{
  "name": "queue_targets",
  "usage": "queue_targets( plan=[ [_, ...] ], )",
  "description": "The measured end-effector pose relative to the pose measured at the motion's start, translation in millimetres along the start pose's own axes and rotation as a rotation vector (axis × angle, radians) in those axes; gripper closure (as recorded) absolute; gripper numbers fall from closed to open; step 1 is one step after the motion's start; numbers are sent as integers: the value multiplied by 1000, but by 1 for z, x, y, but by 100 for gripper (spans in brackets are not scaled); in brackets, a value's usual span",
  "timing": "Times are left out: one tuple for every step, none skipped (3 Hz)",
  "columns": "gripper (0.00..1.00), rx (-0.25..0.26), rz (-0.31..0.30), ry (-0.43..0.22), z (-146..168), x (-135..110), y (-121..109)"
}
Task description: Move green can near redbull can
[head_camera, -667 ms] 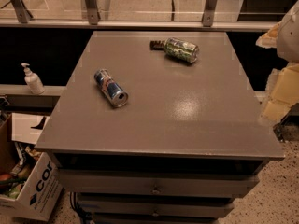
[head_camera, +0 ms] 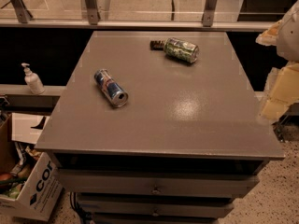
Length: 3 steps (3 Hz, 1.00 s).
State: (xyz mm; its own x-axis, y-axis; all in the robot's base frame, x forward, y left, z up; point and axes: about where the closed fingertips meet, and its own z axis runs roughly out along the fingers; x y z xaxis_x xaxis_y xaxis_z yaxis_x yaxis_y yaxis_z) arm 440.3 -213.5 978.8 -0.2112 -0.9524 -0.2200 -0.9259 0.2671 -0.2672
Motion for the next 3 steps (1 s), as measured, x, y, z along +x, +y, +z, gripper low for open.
queue_targets(
  plan=[
    [0, 28, 9, -31, 12, -11, -10],
    [0, 55, 41, -58, 33, -22, -33],
    [0, 86, 79, -82, 56, -30, -62]
  ],
)
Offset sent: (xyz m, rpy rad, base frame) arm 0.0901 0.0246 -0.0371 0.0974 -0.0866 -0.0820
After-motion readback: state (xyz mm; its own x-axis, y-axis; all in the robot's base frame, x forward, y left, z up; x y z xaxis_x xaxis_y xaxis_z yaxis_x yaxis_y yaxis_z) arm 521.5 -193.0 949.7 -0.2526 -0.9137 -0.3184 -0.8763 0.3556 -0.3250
